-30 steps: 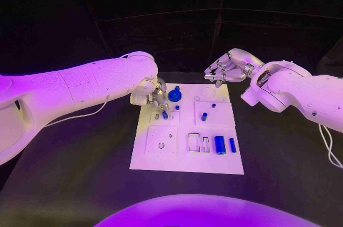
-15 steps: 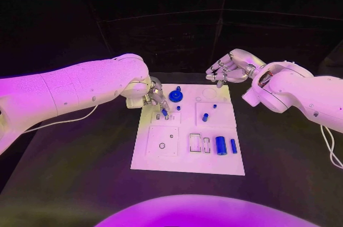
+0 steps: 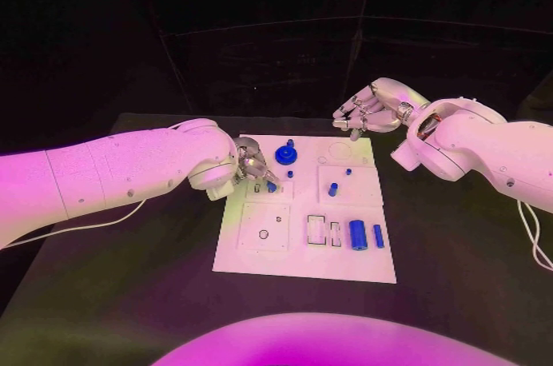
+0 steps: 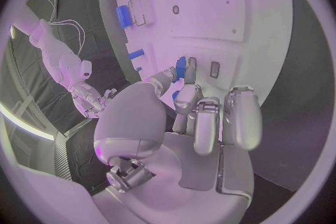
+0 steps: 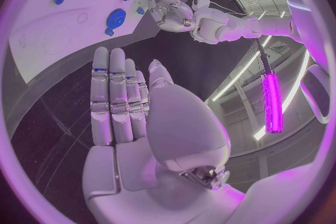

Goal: Assemble the parts on the task board

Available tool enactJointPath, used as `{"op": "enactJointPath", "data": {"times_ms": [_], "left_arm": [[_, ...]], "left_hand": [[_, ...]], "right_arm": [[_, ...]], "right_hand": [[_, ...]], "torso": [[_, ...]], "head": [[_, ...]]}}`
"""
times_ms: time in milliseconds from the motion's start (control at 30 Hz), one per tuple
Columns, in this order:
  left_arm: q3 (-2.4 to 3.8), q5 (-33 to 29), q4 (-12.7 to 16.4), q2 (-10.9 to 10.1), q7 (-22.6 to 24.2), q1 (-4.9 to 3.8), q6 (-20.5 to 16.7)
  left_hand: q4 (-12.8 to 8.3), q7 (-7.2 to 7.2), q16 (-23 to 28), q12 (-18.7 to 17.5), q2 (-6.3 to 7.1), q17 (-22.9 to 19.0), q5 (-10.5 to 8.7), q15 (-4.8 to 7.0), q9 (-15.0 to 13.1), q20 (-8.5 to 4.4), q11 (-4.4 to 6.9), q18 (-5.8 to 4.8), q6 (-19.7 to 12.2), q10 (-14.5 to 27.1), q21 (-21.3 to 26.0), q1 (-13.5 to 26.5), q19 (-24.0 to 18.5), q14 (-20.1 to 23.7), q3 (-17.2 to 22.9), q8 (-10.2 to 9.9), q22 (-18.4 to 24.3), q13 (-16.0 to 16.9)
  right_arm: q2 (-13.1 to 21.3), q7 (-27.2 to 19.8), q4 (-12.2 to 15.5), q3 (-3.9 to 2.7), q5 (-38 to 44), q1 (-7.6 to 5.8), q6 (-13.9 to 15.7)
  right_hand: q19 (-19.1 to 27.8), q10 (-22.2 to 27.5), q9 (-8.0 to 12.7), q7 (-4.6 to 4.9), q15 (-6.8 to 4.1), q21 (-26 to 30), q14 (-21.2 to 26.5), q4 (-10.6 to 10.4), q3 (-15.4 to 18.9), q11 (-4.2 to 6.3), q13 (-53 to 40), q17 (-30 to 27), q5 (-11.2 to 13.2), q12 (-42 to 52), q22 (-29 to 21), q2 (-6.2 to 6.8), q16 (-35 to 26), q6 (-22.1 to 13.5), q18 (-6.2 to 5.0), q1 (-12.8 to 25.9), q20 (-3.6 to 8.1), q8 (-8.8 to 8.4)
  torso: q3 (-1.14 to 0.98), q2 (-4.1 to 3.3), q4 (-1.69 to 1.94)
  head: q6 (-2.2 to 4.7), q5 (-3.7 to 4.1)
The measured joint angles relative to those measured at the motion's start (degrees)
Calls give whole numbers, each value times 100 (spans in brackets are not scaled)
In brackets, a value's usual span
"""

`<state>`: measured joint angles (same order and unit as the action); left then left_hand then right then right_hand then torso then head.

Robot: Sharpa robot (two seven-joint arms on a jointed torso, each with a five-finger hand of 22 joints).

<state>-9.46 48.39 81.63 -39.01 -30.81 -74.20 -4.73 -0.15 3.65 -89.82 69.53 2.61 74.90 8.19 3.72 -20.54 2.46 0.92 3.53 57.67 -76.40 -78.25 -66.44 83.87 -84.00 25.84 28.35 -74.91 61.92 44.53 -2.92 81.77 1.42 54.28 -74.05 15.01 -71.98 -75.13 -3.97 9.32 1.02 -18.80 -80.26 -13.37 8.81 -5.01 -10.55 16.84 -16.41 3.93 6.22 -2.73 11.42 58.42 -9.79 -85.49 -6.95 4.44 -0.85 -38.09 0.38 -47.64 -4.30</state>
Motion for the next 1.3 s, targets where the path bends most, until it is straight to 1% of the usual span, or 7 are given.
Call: {"op": "enactJointPath", "data": {"times_ms": [67, 167, 300, 400, 833, 1033, 1300], "left_arm": [[-2, 176, 99, -66, 130, 82, -398], [-3, 426, 241, -155, 296, 160, -922], [-3, 714, 408, -243, 462, 218, -1444], [-3, 878, 506, -284, 526, 258, -1679], [-22, 1165, 626, -339, 505, 414, -1796], [-96, 1208, 619, -349, 457, 447, -1792], [-119, 1232, 586, -336, 414, 457, -1781]], "left_hand": [[-1, -19, 0, 30, 27, 0, 0, 13, 0, 0, 19, 0, 19, -20, -32, 27, 0, -13, 28, 7, 0, 17], [-54, -19, 0, 31, 41, 0, -4, 14, -6, 0, 18, 0, 19, -21, -77, 41, 0, -14, 117, 8, 0, 35], [-40, -30, 0, 58, 41, 0, -22, 36, -34, -19, 21, 0, 30, -61, -103, 41, 19, 8, 131, 33, 0, 62], [-32, -31, 0, 58, 41, 0, -22, 35, -34, -19, 26, 0, 31, -68, -103, 41, 19, 8, 139, 34, 0, 63], [-16, -30, 0, 58, 42, 0, 2, 35, -50, -19, 19, 0, 30, -79, -103, 41, 19, 8, 155, 63, 0, 62], [1, -29, 0, 80, 64, 0, 2, 35, -80, -19, 19, 0, 28, -80, -117, 64, 19, 7, 172, 95, 0, 78], [-6, -27, 0, 80, 81, 0, 2, 35, -82, -19, 22, 0, 27, -101, -125, 81, 19, 8, 193, 97, 0, 84]], "right_arm": [[6, -1, 0, 0, -2, 0, 0], [13, -3, 0, 0, -4, 0, 0], [20, -5, -3, 0, -6, 0, 0], [21, -6, -6, 0, -9, 0, 0], [13, -13, -32, 1, -24, 1, -1], [18, -16, -32, 2, -29, 1, -2], [19, -19, -31, 2, -33, 1, -2]], "right_hand": [[0, 0, 0, 0, 0, 0, 0, 0, 0, 0, 0, 0, 0, 0, 0, 0, 0, 0, 0, 0, 0, 0], [0, 0, 0, 0, 0, 0, 0, 0, 0, 0, 0, 0, 0, 0, 0, 0, 0, 0, 0, 0, 0, 0], [0, 0, 0, 0, 0, 0, 0, 0, 0, 0, -1, 0, 0, 0, 0, 0, 0, 0, 0, 0, 0, 0], [0, 0, 0, 0, 0, 0, 0, 0, 0, 0, -1, 0, 0, 0, 1, 0, 0, 0, 0, 0, 0, 0], [0, 0, 0, 0, 0, 0, 0, 0, 0, 0, -1, 1, 0, 0, 1, 0, 0, 0, 0, 0, 0, 0], [0, 0, 0, 0, 0, 0, 0, 0, 0, 0, -1, 1, 0, 0, 1, 0, 0, 0, 0, 0, 0, 0], [0, 0, 0, 0, 0, 0, 0, 0, 0, 0, -2, 1, 1, 0, 1, 0, 0, 0, 0, 0, 0, 0]], "torso": [[-1, 6, 10], [-1, 13, 17], [-4, 16, 21], [-7, 16, 24], [-8, 10, 26], [-7, 9, 25], [-7, 8, 24]], "head": [[-4, 11], [-9, 18], [-11, 24], [-18, 19], [-54, 5], [-67, 18], [-70, 24]]}}
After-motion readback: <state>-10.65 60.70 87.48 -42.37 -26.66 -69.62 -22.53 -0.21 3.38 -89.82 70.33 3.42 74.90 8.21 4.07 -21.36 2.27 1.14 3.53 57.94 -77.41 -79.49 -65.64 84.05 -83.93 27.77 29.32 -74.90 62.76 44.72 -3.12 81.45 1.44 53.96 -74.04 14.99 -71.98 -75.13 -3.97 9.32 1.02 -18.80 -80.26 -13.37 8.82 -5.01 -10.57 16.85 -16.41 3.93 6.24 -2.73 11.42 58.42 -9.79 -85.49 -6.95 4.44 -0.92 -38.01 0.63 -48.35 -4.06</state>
